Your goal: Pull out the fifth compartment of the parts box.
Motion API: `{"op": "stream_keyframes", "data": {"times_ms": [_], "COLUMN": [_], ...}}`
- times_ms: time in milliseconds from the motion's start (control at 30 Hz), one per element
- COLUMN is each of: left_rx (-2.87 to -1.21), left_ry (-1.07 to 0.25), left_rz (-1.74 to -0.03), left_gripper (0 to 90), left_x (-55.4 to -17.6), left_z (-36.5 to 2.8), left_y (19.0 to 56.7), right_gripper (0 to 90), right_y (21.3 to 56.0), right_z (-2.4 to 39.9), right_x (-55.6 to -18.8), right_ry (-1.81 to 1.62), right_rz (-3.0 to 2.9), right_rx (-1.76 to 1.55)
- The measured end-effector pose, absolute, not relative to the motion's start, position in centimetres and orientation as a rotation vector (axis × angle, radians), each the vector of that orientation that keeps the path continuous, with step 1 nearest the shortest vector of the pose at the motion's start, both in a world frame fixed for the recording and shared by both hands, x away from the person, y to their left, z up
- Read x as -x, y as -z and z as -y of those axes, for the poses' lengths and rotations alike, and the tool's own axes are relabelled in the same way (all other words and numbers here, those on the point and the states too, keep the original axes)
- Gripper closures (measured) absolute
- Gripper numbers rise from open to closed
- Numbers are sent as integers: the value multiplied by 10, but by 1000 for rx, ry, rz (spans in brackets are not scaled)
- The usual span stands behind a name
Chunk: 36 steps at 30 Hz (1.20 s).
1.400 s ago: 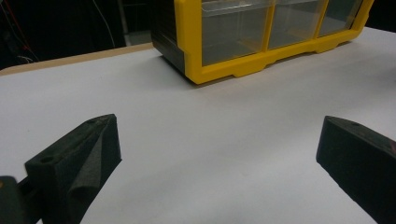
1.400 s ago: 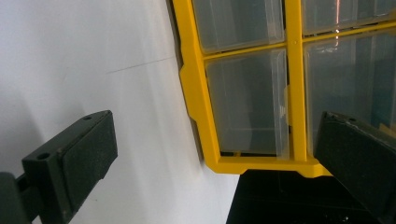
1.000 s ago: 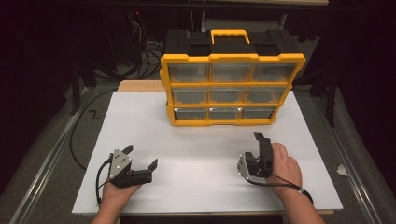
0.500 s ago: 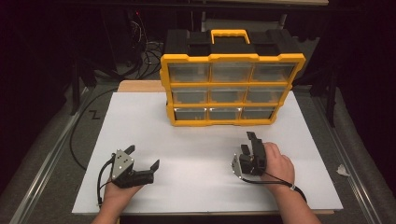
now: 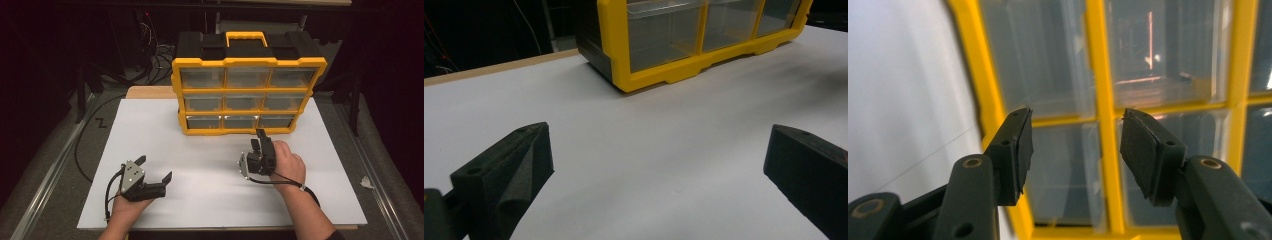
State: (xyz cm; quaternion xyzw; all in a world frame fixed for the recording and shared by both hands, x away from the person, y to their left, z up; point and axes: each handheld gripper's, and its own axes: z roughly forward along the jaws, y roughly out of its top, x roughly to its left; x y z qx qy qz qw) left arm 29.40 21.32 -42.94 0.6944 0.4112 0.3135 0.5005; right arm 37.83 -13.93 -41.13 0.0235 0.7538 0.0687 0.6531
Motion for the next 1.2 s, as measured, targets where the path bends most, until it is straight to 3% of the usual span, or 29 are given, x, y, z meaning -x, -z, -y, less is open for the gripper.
{"op": "stream_keyframes", "data": {"times_ms": [1200], "left_rx": [-1677], "left_ry": [-759], "left_rz": [-990], "left_gripper": [2], "left_x": [-294], "left_z": [-213], "left_y": [429], "right_gripper": [618], "right_y": [350], "right_z": [112], "right_x": [-418], "right_ry": [-177], "right_rz": [-1587], "right_rx": [-28]}}
